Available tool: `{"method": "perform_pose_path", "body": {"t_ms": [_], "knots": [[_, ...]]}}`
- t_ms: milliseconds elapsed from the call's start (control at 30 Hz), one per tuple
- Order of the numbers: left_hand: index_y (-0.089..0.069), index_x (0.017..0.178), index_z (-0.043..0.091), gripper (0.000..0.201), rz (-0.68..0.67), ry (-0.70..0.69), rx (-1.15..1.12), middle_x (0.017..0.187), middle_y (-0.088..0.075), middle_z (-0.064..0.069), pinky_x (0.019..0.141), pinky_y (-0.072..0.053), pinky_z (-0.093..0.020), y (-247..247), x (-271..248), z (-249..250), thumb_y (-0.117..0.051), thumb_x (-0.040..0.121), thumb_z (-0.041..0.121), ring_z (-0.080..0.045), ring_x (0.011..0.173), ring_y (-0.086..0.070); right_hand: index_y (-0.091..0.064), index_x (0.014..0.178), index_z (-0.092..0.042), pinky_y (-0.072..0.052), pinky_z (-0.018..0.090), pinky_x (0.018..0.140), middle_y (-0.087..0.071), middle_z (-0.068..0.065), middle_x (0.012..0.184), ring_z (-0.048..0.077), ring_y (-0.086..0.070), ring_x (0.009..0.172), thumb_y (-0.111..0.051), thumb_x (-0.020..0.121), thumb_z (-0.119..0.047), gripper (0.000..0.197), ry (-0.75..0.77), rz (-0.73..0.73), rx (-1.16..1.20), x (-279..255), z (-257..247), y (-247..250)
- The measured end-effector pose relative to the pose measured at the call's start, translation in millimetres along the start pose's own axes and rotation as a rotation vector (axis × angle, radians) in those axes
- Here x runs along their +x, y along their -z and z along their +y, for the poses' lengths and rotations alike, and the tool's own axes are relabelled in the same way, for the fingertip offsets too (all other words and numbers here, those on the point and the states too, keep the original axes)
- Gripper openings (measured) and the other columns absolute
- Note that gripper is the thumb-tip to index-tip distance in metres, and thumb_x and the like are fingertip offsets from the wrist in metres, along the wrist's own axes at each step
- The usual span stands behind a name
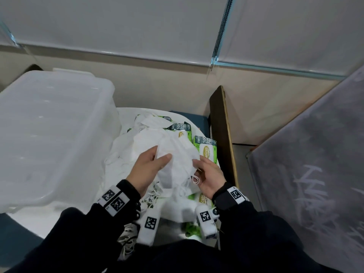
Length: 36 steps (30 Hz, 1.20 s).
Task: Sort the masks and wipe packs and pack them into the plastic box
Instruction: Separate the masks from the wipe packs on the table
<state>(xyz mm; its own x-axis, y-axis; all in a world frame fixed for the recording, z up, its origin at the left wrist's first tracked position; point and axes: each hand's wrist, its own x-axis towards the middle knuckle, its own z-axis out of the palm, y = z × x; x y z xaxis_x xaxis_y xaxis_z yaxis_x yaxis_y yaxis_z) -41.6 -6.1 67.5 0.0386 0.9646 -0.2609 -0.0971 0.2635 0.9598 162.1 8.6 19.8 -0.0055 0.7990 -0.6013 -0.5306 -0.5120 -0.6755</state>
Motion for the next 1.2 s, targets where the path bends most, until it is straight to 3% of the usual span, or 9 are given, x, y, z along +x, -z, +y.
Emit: {"method": "perform_pose_path", "body": {"t_ms": [100, 233, 333, 433, 633, 867, 933, 1000, 1200], "knots": [[-0.071, 0.108, 0.022, 0.026, 0.095, -0.023, 0.026, 0.122, -0.066, -0.011, 0.098, -0.055, -0.051, 2.8, -2.8, -14.7, -0.073, 0.088, 0.04, -0.028, 0.113, -0.067, -0.071, 0.105, -0.003, -0.059, 0.033, 0.062, -0.074, 0.018, 0.099, 0.025, -0.068, 0.073, -0.06, 0.093, 0.007, 0.019, 0.017, -0.126, -0.01, -19.2, 11.6, -19.6], [-0.069, 0.113, 0.009, 0.02, 0.082, 0.112, -0.199, 0.114, -0.075, -0.013, 0.099, -0.055, -0.054, 9.9, -14.6, -21.1, -0.071, 0.094, 0.016, -0.034, 0.109, -0.071, -0.068, 0.119, 0.0, -0.059, 0.043, 0.081, -0.072, 0.024, 0.11, 0.033, -0.069, 0.087, -0.064, 0.093, 0.004, 0.027, 0.002, -0.163, -0.078, -38.4, 33.6, -37.8], [-0.07, 0.106, 0.002, 0.019, 0.132, 0.161, -0.241, 0.105, -0.077, -0.016, 0.09, -0.059, -0.051, 26.0, -23.9, -27.1, -0.076, 0.089, 0.007, -0.032, 0.095, -0.073, -0.07, 0.102, -0.004, -0.061, 0.04, 0.064, -0.073, 0.021, 0.096, 0.03, -0.068, 0.073, -0.066, 0.09, 0.004, 0.016, -0.018, -0.163, -0.158, -56.2, 43.2, -41.8], [-0.071, 0.106, 0.004, 0.018, 0.179, 0.15, -0.216, 0.096, -0.078, -0.008, 0.072, -0.061, -0.033, 49.4, -32.0, -27.9, -0.074, 0.089, 0.003, -0.019, 0.083, -0.074, -0.068, 0.097, -0.01, -0.049, 0.026, 0.046, -0.057, 0.003, 0.065, 0.014, -0.047, 0.049, -0.069, 0.092, -0.007, 0.006, -0.063, -0.141, -0.21, -75.8, 51.0, -38.4], [-0.07, 0.106, 0.012, 0.015, 0.141, 0.154, -0.224, 0.107, -0.077, -0.008, 0.093, -0.058, -0.044, 87.2, -52.1, -34.5, -0.068, 0.095, 0.004, -0.027, 0.1, -0.073, -0.075, 0.088, -0.015, -0.024, 0.031, 0.057, -0.017, -0.004, 0.054, 0.017, -0.014, 0.056, -0.063, 0.099, -0.037, 0.027, -0.082, -0.077, -0.267, -113.7, 83.9, -52.1], [-0.072, 0.11, 0.01, 0.016, 0.097, 0.184, -0.199, 0.108, -0.078, -0.01, 0.092, -0.059, -0.045, 111.4, -80.7, -43.0, -0.065, 0.096, 0.007, -0.03, 0.103, -0.074, -0.067, 0.083, -0.014, -0.03, 0.023, 0.05, -0.06, 0.001, 0.069, 0.009, -0.04, 0.049, -0.085, 0.082, -0.021, 0.02, 0.033, 0.003, -0.521, -127.6, 146.6, -66.6], [-0.072, 0.115, 0.006, 0.019, 0.087, 0.247, -0.232, 0.11, -0.077, -0.011, 0.084, -0.06, -0.036, 122.4, -87.6, -49.2, -0.065, 0.097, 0.006, -0.026, 0.102, -0.075, -0.071, 0.074, -0.012, -0.026, 0.025, 0.051, -0.057, -0.002, 0.059, 0.011, -0.033, 0.049, -0.083, 0.083, -0.013, 0.015, 0.04, 0.027, -0.484, -132.9, 158.8, -65.7], [-0.069, 0.122, 0.002, 0.027, 0.06, 0.334, -0.283, 0.116, -0.075, -0.017, 0.096, -0.057, -0.046, 135.4, -91.6, -59.0, -0.066, 0.095, 0.004, -0.033, 0.109, -0.072, -0.071, 0.067, -0.015, -0.027, 0.027, 0.053, -0.045, -0.005, 0.053, 0.013, -0.029, 0.051, -0.078, 0.086, -0.009, 0.021, 0.026, 0.053, -0.408, -137.5, 168.4, -64.5], [-0.066, 0.124, -0.006, 0.03, 0.072, 0.397, -0.262, 0.115, -0.074, -0.021, 0.101, -0.054, -0.049, 155.0, -98.8, -67.4, -0.064, 0.095, -0.004, -0.038, 0.111, -0.069, -0.046, 0.068, -0.014, -0.05, 0.038, 0.076, -0.053, 0.008, 0.068, 0.024, -0.058, 0.071, -0.048, 0.093, -0.015, 0.025, 0.018, 0.116, 0.297, -149.1, 169.5, -68.5]]}}
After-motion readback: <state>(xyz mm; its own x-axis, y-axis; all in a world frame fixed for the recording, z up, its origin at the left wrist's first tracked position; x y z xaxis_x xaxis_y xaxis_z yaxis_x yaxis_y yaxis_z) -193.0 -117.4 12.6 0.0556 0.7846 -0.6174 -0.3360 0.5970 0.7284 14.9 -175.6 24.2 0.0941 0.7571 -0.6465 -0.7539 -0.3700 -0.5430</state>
